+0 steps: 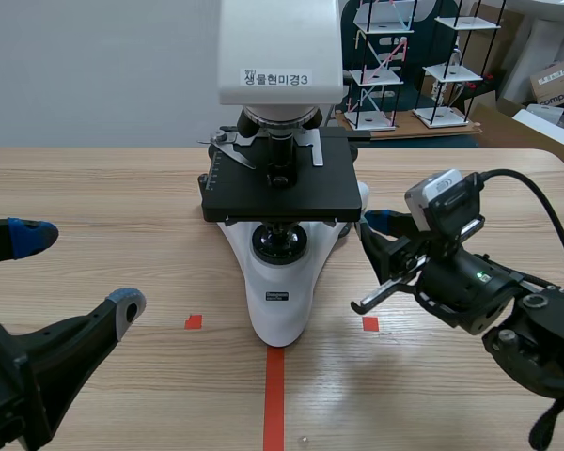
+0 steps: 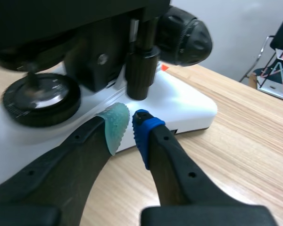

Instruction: Return to the home posture

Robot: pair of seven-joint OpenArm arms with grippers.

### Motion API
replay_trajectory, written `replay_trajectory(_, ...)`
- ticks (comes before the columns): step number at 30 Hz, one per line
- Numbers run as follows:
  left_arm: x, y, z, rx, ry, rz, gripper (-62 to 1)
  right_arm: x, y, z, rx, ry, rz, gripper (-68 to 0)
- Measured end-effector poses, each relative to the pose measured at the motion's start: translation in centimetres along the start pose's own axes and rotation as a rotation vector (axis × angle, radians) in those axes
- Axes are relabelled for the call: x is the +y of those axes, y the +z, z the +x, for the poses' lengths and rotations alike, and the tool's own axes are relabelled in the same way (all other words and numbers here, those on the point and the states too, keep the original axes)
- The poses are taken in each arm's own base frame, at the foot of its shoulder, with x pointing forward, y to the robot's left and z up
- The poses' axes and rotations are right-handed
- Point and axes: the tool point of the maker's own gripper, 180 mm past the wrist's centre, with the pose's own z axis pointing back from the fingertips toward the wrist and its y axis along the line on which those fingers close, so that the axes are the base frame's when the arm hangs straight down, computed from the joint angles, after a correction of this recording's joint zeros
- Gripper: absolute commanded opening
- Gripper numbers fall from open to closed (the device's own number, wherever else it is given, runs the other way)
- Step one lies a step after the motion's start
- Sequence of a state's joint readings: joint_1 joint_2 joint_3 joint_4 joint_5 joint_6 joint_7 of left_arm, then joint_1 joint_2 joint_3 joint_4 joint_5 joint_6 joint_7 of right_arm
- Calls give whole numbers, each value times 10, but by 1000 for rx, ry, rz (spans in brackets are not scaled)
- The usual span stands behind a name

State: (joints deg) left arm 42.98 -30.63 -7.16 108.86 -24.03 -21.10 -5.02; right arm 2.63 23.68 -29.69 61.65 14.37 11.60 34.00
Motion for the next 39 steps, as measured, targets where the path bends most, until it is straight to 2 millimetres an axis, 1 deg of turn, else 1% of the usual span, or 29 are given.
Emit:
replay_trajectory(2, 0, 0, 0, 0, 0, 0, 14, 7, 9, 4, -3, 6, 22, -478)
replay_trajectory(6, 0, 0, 0, 0, 1, 0, 14, 24, 28, 18, -23, 22, 75, -335)
replay_trajectory(11, 0, 0, 0, 0, 0, 0, 14, 43, 61, 33, -26, 14, 115, -171)
replay_trajectory(13, 0, 0, 0, 0, 1, 0, 14, 48, 75, 36, -15, 10, 120, -114)
replay_trajectory(17, 0, 0, 0, 0, 0, 0, 14, 50, 99, 44, 3, 6, 82, 1)
replay_trajectory(21, 0, 0, 0, 0, 0, 0, 14, 56, 115, 53, 16, 9, 85, 4)
replay_trajectory(26, 0, 0, 0, 0, 1, 0, 14, 59, 130, 65, 24, -13, 89, 4)
replay_trajectory(31, 0, 0, 0, 0, 0, 0, 14, 56, 137, 74, 26, -9, 80, 4)
replay_trajectory(39, 0, 0, 0, 0, 0, 0, 14, 52, 146, 77, 79, 8, 65, 4)
